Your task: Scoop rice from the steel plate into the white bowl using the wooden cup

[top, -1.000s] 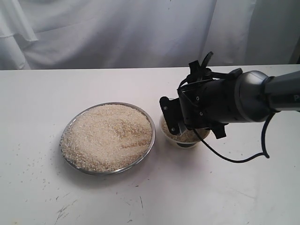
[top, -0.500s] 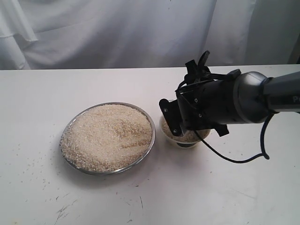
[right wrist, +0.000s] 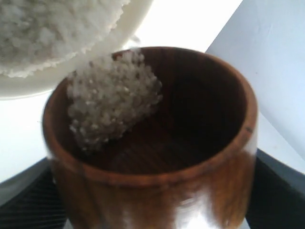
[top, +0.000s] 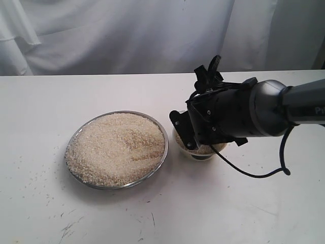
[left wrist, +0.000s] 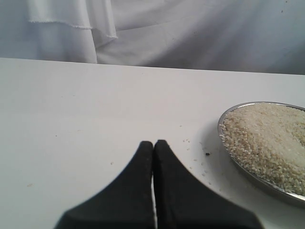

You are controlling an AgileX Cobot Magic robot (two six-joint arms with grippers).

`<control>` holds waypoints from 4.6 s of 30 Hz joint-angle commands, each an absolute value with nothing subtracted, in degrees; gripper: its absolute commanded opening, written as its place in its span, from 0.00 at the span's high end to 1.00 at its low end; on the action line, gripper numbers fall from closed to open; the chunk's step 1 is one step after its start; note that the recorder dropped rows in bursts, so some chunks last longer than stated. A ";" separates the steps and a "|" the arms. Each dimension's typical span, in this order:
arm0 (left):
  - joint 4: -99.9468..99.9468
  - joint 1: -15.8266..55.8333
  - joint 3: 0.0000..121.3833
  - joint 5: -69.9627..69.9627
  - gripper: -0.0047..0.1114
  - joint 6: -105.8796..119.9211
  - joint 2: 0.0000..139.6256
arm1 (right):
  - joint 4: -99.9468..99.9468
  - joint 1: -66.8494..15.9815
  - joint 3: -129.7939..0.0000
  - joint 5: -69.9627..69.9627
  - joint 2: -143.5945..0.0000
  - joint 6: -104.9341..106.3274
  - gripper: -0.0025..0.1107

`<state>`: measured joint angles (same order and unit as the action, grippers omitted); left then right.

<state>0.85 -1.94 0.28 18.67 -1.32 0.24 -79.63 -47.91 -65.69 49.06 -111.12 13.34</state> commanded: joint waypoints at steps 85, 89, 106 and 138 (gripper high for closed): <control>0.92 -2.04 0.00 18.27 0.96 -1.35 0.00 | -46.75 -43.48 -49.82 14.35 -82.78 -15.18 0.98; 0.92 -2.04 0.00 18.27 0.96 -1.35 0.00 | -40.83 -41.74 -45.06 7.89 -77.95 -15.18 0.98; 0.92 -2.04 0.00 18.27 0.96 -1.35 0.00 | -21.28 -39.15 -24.25 -20.42 -71.19 -7.19 0.98; 0.92 -2.04 0.00 18.27 0.96 -1.35 0.00 | -18.60 -33.95 -17.61 -47.29 -84.16 -10.54 0.98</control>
